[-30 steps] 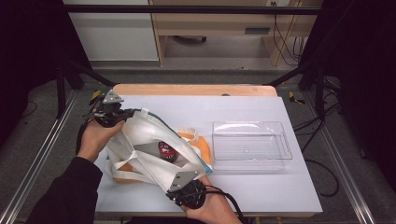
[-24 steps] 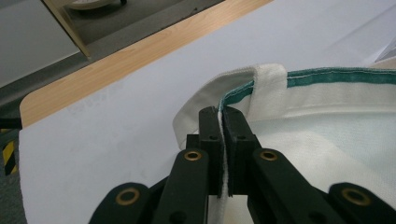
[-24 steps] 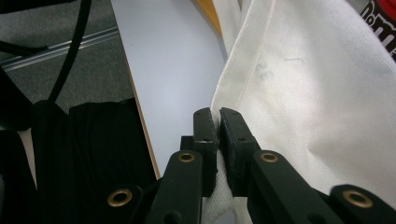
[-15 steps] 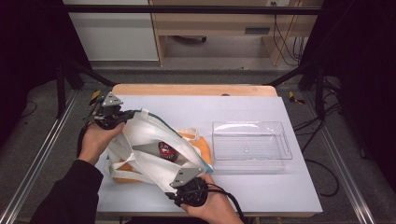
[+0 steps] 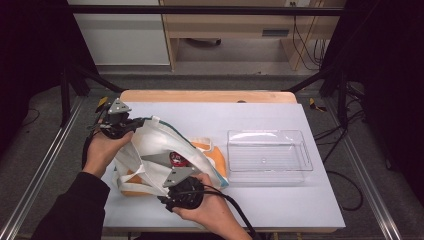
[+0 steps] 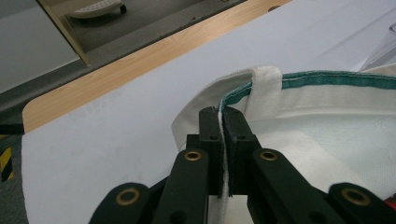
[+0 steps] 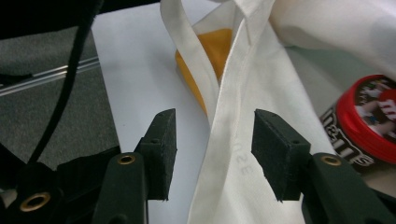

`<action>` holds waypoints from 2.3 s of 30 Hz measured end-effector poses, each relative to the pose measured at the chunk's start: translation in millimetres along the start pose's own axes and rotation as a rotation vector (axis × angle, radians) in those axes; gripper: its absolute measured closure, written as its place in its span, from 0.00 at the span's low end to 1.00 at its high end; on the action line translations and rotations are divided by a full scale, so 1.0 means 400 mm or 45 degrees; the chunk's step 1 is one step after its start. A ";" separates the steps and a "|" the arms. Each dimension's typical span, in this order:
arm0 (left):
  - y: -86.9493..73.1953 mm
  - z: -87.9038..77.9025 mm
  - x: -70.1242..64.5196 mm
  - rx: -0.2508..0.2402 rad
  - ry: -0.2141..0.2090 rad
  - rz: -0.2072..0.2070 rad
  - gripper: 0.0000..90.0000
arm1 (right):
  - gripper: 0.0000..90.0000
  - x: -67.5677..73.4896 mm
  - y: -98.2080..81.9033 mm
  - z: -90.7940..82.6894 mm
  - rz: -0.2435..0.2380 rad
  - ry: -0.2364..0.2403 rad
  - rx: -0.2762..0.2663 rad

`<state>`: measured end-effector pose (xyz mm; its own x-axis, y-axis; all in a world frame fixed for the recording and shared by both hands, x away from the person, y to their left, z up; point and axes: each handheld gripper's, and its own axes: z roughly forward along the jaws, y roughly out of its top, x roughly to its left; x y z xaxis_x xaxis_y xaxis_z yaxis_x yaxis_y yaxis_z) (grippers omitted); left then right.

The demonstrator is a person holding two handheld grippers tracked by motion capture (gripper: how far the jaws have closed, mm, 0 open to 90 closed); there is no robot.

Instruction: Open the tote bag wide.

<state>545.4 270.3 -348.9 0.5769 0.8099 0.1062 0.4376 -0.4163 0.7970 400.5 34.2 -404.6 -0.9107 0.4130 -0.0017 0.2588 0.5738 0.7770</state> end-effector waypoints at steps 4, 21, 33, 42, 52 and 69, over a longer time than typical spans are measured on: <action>0.002 -0.007 -0.002 -0.005 -0.008 -0.001 0.97 | 0.60 -0.009 0.008 0.044 0.010 -0.011 0.035; 0.014 -0.005 -0.006 -0.028 -0.024 -0.024 0.97 | 0.99 0.005 0.010 0.077 -0.028 0.056 0.040; -0.016 0.037 -0.007 -0.015 -0.015 -0.048 0.97 | 0.99 0.015 -0.016 0.132 -0.008 0.090 0.096; -0.042 0.048 -0.012 -0.041 -0.021 -0.072 0.97 | 0.98 0.002 -0.035 0.156 0.028 0.089 0.115; -0.037 0.004 -0.026 -0.112 0.006 -0.049 0.85 | 0.73 0.004 -0.025 0.122 0.028 0.056 0.059; -0.038 -0.168 -0.115 -0.266 0.122 0.065 0.38 | 0.35 -0.043 0.045 -0.084 -0.047 -0.123 -0.012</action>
<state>466.0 267.3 -325.9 0.5224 0.8296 0.1972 0.2519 -0.3710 0.8938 410.0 13.5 -369.5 -0.8843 0.4581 -0.0906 0.2221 0.5833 0.7813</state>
